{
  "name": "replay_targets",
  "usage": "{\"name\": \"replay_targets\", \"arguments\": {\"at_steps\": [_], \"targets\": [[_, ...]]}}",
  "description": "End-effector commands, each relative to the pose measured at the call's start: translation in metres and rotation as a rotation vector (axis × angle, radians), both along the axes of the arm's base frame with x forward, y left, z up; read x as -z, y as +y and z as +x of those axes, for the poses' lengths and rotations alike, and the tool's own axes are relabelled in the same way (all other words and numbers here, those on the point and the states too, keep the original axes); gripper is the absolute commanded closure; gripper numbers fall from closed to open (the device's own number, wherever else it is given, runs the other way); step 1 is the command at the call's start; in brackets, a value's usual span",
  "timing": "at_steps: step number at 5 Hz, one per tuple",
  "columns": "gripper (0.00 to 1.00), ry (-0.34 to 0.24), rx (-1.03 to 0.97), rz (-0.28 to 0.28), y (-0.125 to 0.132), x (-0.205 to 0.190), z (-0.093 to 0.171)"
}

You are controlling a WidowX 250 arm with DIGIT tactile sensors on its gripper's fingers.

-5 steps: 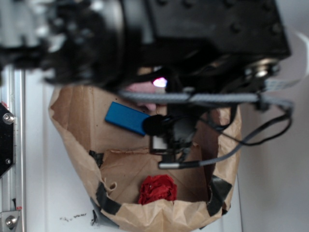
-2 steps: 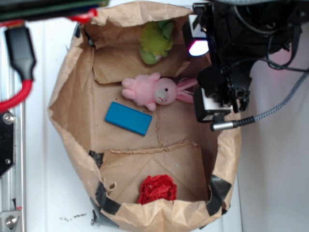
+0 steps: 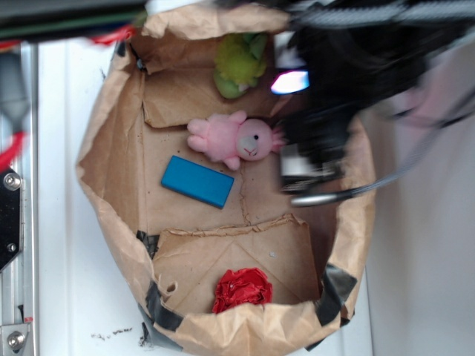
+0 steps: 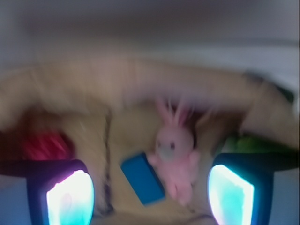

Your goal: Grab the pink bunny.

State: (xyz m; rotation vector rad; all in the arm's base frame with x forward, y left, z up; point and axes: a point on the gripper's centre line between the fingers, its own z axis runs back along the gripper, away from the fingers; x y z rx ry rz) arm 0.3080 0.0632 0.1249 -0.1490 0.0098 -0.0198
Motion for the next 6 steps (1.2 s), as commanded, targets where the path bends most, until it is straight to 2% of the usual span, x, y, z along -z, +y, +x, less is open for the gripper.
{"name": "replay_targets", "arguments": {"at_steps": [1, 2, 3, 4, 5, 6], "targets": [[0.0, -0.148, 0.088, 0.049, -0.018, -0.017, -0.038], [0.0, -0.148, 0.08, 0.111, -0.034, 0.005, -0.03], [0.0, -0.145, 0.062, 0.145, -0.036, 0.015, -0.02], [0.0, -0.162, 0.023, 0.172, -0.024, 0.026, 0.005], [0.0, -0.149, -0.029, 0.14, -0.015, 0.025, 0.022], [0.0, -0.178, -0.06, 0.093, -0.02, 0.015, 0.031]]}}
